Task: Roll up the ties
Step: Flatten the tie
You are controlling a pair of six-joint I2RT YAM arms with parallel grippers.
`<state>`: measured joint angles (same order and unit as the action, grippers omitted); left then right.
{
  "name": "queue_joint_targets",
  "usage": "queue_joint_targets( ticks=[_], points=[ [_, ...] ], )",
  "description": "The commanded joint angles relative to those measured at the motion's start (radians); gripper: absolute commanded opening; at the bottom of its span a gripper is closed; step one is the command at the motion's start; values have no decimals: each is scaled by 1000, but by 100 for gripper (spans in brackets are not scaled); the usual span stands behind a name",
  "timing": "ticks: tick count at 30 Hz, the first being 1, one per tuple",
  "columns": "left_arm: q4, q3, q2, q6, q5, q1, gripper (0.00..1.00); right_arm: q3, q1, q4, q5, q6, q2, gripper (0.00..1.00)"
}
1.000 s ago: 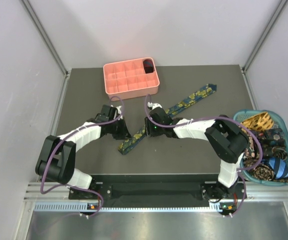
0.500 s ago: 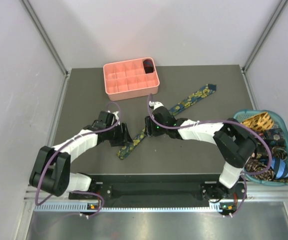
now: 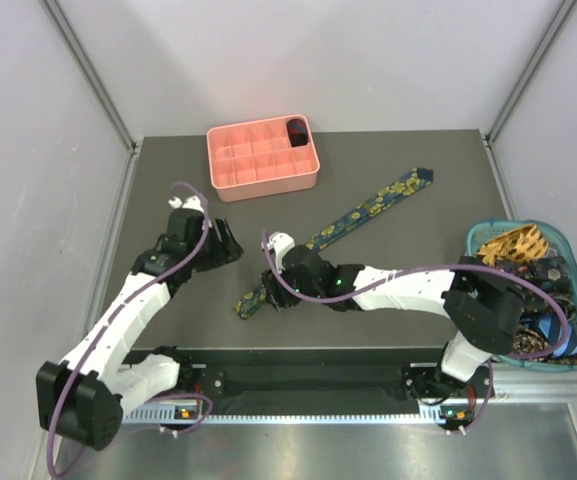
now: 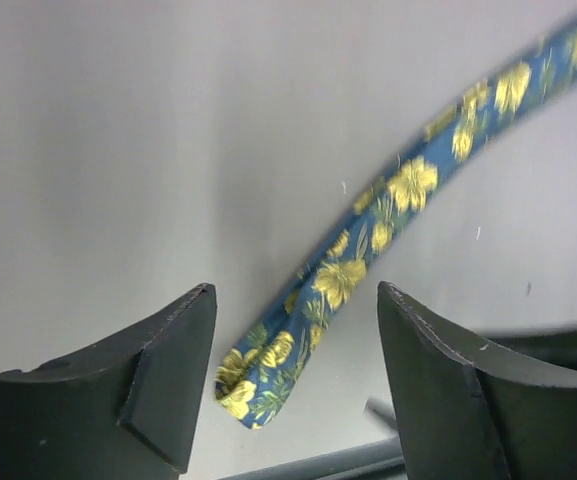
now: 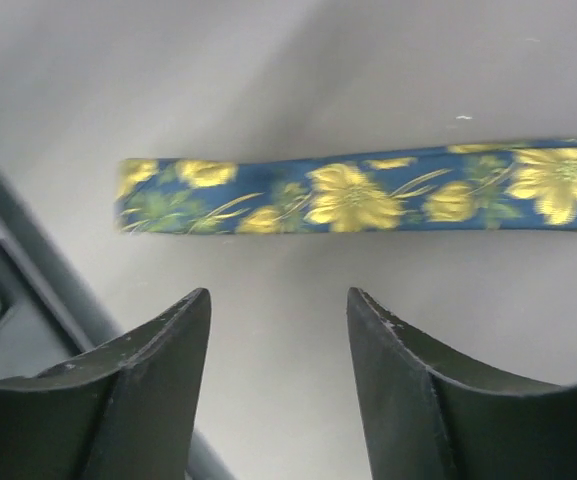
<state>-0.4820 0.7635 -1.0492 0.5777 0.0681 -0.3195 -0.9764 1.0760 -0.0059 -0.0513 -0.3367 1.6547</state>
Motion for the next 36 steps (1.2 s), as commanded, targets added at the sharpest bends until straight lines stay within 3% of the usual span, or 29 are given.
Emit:
queue_joint_targets(
  ticks=[1, 9, 21, 30, 32, 36],
  points=[
    [-90, 127, 61, 7, -169, 31, 71, 25, 50, 118, -10, 25, -62, 59],
    [-282, 404, -9, 8, -269, 65, 71, -97, 151, 107, -67, 67, 48, 65],
    [-368, 540, -23, -21, -356, 73, 70, -326, 213, -46, -147, 64, 252, 67],
    [-359, 516, 2, -56, -341, 73, 70, -404, 239, -125, -162, -10, 370, 65],
    [-356, 508, 9, -59, -334, 73, 70, -398, 240, -111, -144, -25, 384, 62],
    [-345, 484, 12, -67, -297, 73, 71, -386, 242, -101, -150, -42, 378, 35]
  ],
)
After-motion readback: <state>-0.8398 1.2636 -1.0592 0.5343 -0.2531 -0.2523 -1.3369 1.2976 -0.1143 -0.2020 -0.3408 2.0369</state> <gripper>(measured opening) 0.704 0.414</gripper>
